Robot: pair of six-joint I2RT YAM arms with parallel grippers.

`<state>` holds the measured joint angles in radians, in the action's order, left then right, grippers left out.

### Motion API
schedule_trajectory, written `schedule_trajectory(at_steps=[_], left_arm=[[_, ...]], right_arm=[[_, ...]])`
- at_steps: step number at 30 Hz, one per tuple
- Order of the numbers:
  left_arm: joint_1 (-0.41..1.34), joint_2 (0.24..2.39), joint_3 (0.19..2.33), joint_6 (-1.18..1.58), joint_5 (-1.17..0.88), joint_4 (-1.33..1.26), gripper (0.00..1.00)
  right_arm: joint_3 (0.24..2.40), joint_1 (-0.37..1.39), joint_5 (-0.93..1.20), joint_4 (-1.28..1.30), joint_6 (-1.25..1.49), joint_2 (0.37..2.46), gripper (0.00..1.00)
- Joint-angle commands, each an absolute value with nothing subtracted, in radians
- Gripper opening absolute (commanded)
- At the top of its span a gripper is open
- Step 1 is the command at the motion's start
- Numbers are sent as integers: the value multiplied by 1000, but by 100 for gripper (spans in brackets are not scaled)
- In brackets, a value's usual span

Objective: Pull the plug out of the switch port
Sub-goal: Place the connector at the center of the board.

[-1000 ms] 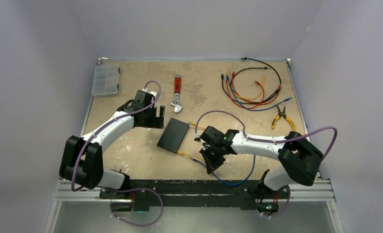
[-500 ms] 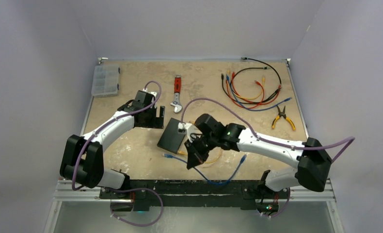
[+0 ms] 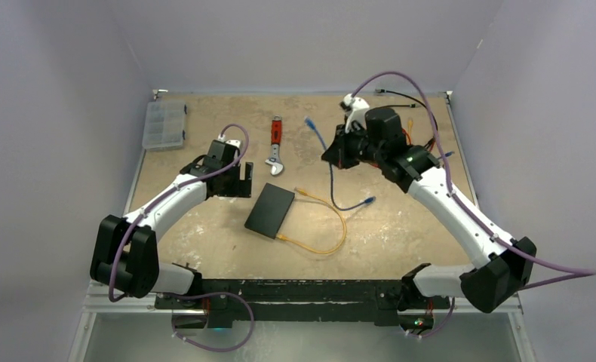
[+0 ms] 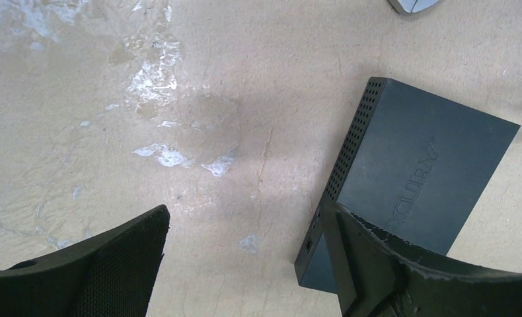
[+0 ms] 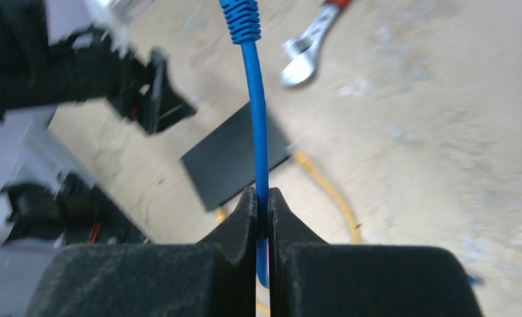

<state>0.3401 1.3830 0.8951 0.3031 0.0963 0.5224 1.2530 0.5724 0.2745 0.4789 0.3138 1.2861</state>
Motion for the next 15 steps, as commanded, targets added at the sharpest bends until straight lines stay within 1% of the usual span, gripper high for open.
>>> schedule_trajectory(at_steps=[1, 10, 15], left_arm=[[331, 1357, 926, 304, 131, 520, 85], [331, 1368, 928, 304, 129, 520, 85], [331, 1371, 928, 303, 125, 518, 85]], right_arm=[[1348, 482, 98, 489, 265, 1302, 0], [1525, 247, 41, 489, 252, 1452, 0], [1568, 168, -47, 487, 223, 1554, 0]])
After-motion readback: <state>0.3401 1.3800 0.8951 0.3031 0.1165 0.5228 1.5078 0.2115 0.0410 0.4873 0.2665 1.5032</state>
